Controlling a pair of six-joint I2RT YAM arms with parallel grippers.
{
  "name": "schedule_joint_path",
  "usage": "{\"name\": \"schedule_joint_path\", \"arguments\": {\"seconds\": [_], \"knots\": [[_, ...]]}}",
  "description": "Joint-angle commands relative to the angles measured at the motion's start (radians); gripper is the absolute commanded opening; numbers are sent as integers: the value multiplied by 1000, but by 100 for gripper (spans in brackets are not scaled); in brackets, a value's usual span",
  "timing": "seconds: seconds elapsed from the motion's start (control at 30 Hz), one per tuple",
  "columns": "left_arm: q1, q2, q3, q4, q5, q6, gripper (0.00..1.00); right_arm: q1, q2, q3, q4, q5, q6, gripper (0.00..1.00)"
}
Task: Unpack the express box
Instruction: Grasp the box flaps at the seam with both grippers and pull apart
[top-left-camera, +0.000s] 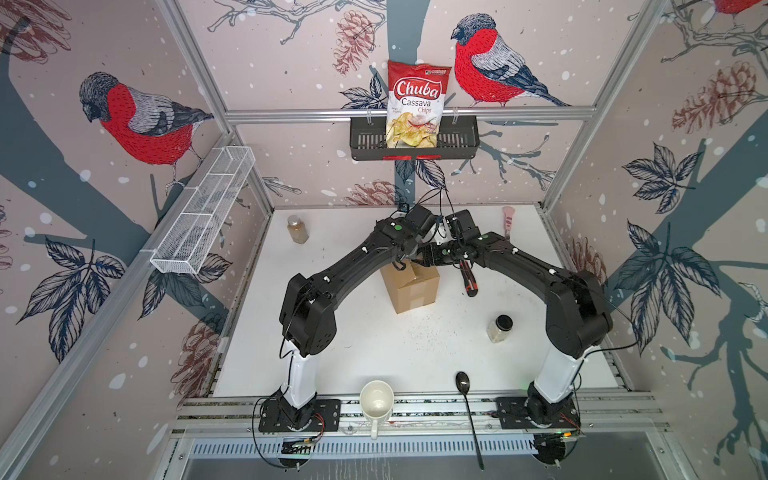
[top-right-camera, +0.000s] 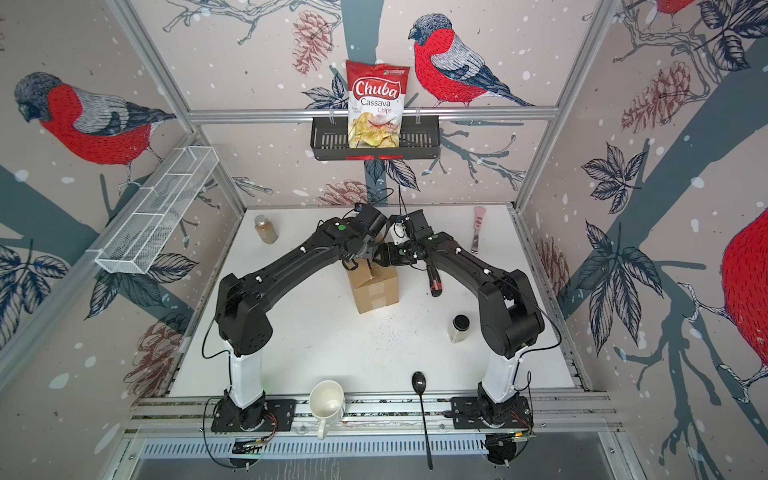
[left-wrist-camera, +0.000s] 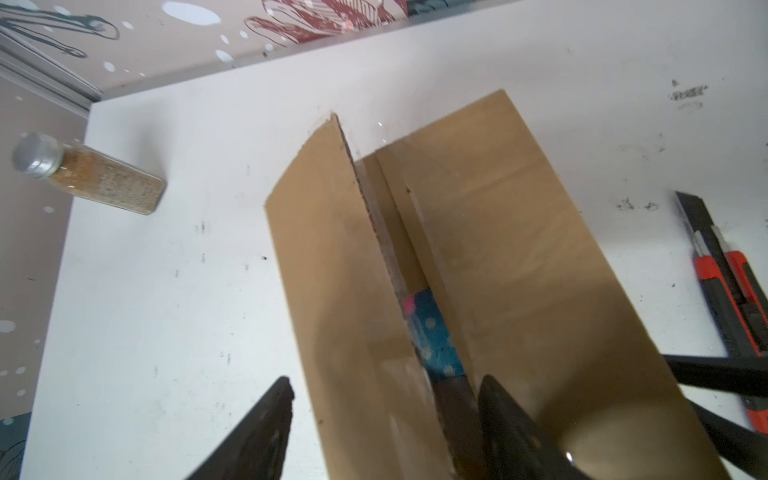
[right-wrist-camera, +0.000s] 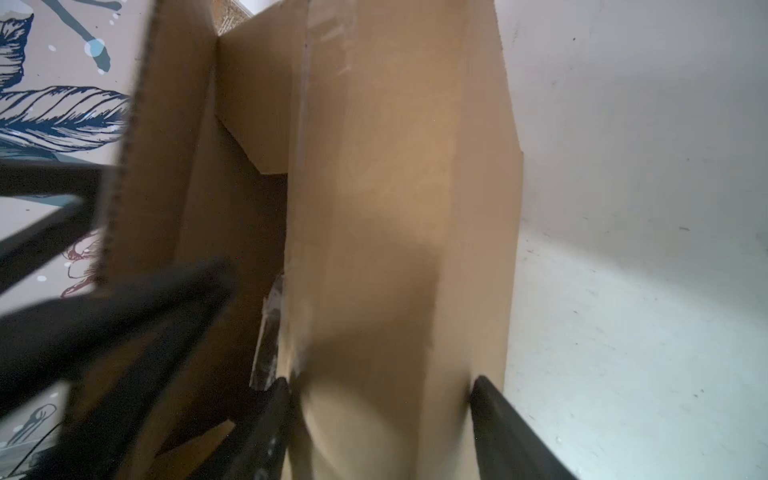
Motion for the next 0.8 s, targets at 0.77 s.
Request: {"name": "schedule_joint_path", "arguments": {"seconds": [0.77], "knots": [[0,-418,-504,388,-99,-59,44,19,44,43,-99,147,21,63]]}}
